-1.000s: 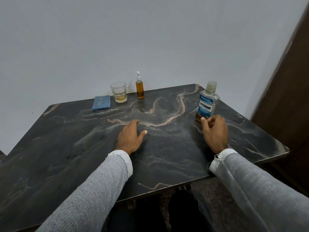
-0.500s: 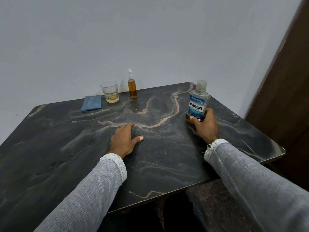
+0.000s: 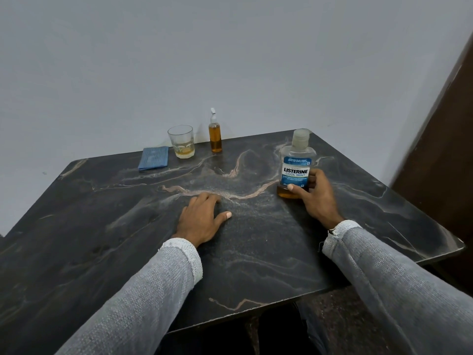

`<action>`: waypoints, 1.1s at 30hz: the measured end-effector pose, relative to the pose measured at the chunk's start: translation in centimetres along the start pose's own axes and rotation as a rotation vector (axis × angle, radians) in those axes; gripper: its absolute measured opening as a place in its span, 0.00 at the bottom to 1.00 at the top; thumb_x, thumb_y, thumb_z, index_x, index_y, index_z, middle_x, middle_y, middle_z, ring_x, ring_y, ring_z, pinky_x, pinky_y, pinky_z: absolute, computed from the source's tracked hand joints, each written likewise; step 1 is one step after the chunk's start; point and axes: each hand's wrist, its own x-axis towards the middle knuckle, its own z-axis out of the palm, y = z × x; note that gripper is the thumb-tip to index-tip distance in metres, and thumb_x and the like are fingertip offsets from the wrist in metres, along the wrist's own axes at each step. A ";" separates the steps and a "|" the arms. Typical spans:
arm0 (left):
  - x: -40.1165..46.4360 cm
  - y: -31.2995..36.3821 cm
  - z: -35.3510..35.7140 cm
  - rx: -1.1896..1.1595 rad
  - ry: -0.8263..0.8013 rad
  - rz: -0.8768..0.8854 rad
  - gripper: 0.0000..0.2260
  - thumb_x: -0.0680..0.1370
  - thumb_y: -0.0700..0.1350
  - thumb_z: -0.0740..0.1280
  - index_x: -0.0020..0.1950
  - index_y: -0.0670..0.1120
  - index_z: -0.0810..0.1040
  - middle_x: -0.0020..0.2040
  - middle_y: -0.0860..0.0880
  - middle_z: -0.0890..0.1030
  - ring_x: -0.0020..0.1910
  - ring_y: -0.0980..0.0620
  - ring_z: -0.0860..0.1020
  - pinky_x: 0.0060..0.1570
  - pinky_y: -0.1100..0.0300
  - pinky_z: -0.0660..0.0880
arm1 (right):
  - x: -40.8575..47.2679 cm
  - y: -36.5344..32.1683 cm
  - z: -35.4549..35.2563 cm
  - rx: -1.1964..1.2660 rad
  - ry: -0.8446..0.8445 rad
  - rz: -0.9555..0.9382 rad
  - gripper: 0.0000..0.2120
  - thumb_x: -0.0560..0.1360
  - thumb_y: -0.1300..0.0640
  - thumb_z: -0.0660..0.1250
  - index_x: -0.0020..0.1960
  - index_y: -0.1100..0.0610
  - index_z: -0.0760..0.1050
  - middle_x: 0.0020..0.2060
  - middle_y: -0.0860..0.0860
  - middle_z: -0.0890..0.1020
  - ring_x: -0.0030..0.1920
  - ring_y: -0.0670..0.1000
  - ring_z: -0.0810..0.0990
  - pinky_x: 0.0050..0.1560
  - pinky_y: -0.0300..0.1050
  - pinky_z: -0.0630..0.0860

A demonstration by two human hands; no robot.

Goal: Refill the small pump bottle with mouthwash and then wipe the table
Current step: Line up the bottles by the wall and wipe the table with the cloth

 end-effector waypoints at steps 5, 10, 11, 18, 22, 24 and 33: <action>2.1 -1.5 -1.4 -0.018 -0.036 -0.023 0.18 0.76 0.56 0.67 0.63 0.50 0.74 0.61 0.48 0.76 0.60 0.49 0.74 0.61 0.50 0.73 | 1.3 -0.2 1.2 0.012 -0.052 -0.024 0.23 0.71 0.58 0.75 0.62 0.53 0.69 0.59 0.50 0.78 0.56 0.46 0.78 0.56 0.41 0.76; 5.1 -3.5 -2.4 -0.056 -0.069 -0.106 0.20 0.75 0.54 0.70 0.63 0.48 0.74 0.62 0.46 0.75 0.60 0.48 0.75 0.61 0.49 0.73 | 3.8 -0.2 3.3 0.006 -0.083 -0.027 0.26 0.71 0.59 0.74 0.65 0.55 0.68 0.62 0.52 0.78 0.59 0.47 0.76 0.59 0.43 0.74; 5.8 -3.9 -2.5 -0.061 -0.075 -0.117 0.20 0.75 0.55 0.70 0.64 0.48 0.75 0.62 0.46 0.75 0.60 0.48 0.75 0.62 0.49 0.73 | 4.4 -0.1 3.8 0.004 -0.088 -0.030 0.26 0.71 0.58 0.74 0.65 0.55 0.68 0.62 0.52 0.77 0.59 0.47 0.76 0.58 0.42 0.73; 10.8 -5.4 -1.9 -0.050 -0.102 -0.141 0.23 0.73 0.57 0.71 0.64 0.48 0.74 0.62 0.46 0.75 0.60 0.47 0.74 0.61 0.49 0.73 | 9.8 0.1 7.6 -0.023 -0.146 -0.031 0.27 0.72 0.57 0.74 0.68 0.55 0.68 0.65 0.52 0.77 0.63 0.49 0.75 0.61 0.44 0.73; 14.0 -5.6 -2.2 -0.041 -0.193 -0.109 0.30 0.70 0.58 0.74 0.68 0.48 0.71 0.65 0.45 0.74 0.63 0.46 0.73 0.63 0.48 0.72 | 13.2 0.0 9.6 -0.064 -0.159 -0.063 0.26 0.72 0.56 0.74 0.67 0.56 0.69 0.63 0.51 0.77 0.62 0.49 0.76 0.58 0.40 0.71; 15.4 -5.7 -2.5 -0.012 -0.250 -0.099 0.34 0.68 0.60 0.74 0.70 0.48 0.69 0.67 0.45 0.73 0.65 0.45 0.72 0.64 0.47 0.71 | 14.7 -0.1 10.4 -0.093 -0.149 -0.087 0.25 0.72 0.56 0.74 0.66 0.57 0.69 0.61 0.51 0.78 0.57 0.46 0.75 0.56 0.39 0.70; 19.4 -6.5 -1.8 0.032 -0.329 -0.051 0.42 0.64 0.65 0.73 0.72 0.48 0.67 0.68 0.43 0.68 0.66 0.43 0.70 0.66 0.46 0.70 | 20.4 0.3 12.5 -0.072 -0.247 -0.093 0.26 0.74 0.58 0.72 0.68 0.58 0.68 0.63 0.52 0.77 0.58 0.46 0.75 0.48 0.27 0.69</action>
